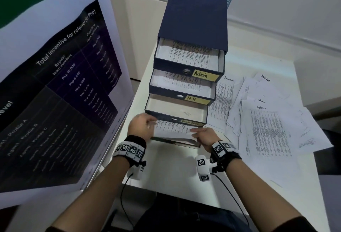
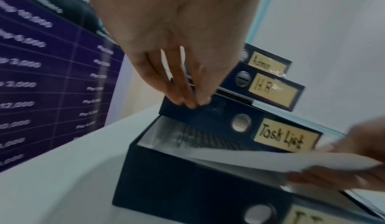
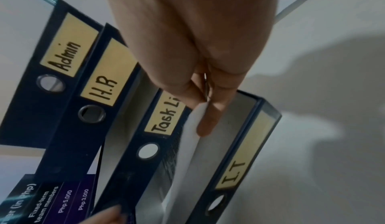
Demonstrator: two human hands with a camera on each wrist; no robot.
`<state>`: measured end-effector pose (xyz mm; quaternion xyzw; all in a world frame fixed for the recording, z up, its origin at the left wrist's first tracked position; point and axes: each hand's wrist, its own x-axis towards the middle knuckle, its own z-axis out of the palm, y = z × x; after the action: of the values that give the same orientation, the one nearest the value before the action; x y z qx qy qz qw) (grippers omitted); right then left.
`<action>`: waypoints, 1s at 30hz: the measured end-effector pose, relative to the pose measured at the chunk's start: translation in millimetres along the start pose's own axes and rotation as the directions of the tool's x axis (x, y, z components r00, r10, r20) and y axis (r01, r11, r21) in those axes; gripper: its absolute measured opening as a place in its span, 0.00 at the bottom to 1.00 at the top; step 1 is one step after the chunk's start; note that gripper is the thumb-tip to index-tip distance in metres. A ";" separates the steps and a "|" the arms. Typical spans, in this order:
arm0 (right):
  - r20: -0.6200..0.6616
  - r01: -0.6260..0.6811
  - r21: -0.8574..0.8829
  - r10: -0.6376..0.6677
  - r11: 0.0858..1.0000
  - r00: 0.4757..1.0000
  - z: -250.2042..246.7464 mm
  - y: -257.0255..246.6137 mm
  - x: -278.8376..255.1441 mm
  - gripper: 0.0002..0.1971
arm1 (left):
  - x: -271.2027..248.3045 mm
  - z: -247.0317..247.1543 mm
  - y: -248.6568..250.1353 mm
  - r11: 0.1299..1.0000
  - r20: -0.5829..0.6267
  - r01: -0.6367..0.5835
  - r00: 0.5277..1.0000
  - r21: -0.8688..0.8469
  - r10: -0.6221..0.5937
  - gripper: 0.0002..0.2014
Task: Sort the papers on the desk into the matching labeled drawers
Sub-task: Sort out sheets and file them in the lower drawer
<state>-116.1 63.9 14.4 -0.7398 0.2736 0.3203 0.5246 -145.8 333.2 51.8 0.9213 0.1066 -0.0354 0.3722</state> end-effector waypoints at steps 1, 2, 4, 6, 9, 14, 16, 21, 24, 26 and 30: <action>-0.007 -0.005 -0.024 0.005 1.000 1.000 5.0 -6.7 -2.3 0.15 | 0.7 5.2 -0.1 0.998 0.085 -0.059 0.995 0.001 0.058 0.06; 0.008 -0.011 -0.053 0.011 0.999 1.000 9.4 -14.0 -5.8 0.17 | 0.6 10.8 3.1 0.993 0.201 -0.113 0.974 0.026 0.105 0.08; 0.057 -0.004 -0.103 0.010 0.995 0.998 13.7 -24.7 -15.6 0.17 | 1.2 28.0 7.9 0.967 0.438 -0.209 0.890 0.147 0.126 0.14; 0.116 0.026 -0.088 -0.016 0.996 0.993 11.2 -28.6 -23.5 0.17 | 2.8 45.2 9.1 0.913 0.601 -0.274 0.798 0.302 0.040 0.20; 0.137 0.115 0.124 -0.132 0.986 0.982 -8.7 -30.7 -36.5 0.16 | 5.3 64.4 8.7 0.836 0.676 -0.305 0.730 0.455 -0.101 0.26; -0.344 0.274 0.060 -0.237 0.960 0.908 -95.1 -2.1 -41.4 0.13 | 8.2 71.9 33.3 0.768 0.626 -0.345 0.774 0.539 -0.092 0.22; -0.519 0.109 -0.289 -0.251 0.951 0.817 -139.3 24.2 -29.5 0.15 | 11.9 71.6 55.6 0.757 0.608 -0.358 0.791 0.546 -0.065 0.17; -0.436 -0.244 -0.801 -0.254 0.546 0.863 -186.4 99.7 -4.9 0.22 | 20.6 85.0 127.2 0.899 0.708 -0.368 0.699 0.239 0.098 0.11; -0.279 -0.075 -0.859 -0.339 0.507 0.899 -174.2 120.8 -16.2 0.19 | 21.3 114.1 162.9 0.970 0.791 -0.236 0.605 0.063 0.095 0.11; -0.232 0.063 -0.814 -0.422 0.577 0.876 -190.1 118.8 -23.3 0.15 | 21.9 144.2 180.7 0.975 0.788 -0.208 0.611 0.073 0.071 0.13; -0.396 0.002 -0.696 -0.387 0.718 0.833 -255.7 115.4 -15.0 0.25 | 17.3 212.0 190.0 0.994 0.697 0.015 0.712 0.109 -0.087 0.12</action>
<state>-163.5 -212.9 18.9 -0.9606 0.1872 0.1270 0.1615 -83.7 56.1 25.4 0.8525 -0.0186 -0.3970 0.3395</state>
